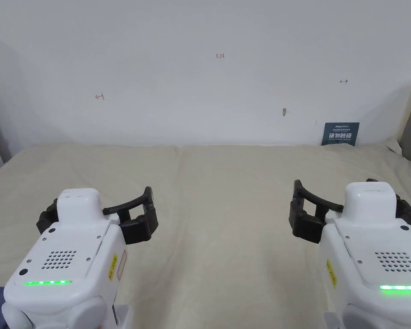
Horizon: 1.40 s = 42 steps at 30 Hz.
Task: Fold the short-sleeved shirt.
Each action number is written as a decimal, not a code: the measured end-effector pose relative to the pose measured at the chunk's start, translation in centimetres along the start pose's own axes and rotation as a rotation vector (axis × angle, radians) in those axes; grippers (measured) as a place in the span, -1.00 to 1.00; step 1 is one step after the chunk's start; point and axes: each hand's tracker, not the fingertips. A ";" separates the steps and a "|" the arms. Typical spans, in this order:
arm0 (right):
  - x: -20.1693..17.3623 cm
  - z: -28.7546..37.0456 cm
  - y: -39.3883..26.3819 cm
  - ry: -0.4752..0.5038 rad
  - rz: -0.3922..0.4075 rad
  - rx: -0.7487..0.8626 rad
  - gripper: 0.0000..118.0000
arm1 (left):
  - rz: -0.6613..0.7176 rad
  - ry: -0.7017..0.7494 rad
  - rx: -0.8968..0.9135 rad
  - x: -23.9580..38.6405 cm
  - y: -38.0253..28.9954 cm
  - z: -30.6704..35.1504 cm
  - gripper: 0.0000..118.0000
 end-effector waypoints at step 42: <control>0.0 0.6 0.7 0.009 -0.015 -0.002 0.71 | -0.013 -0.008 -0.004 -0.2 0.0 0.3 1.00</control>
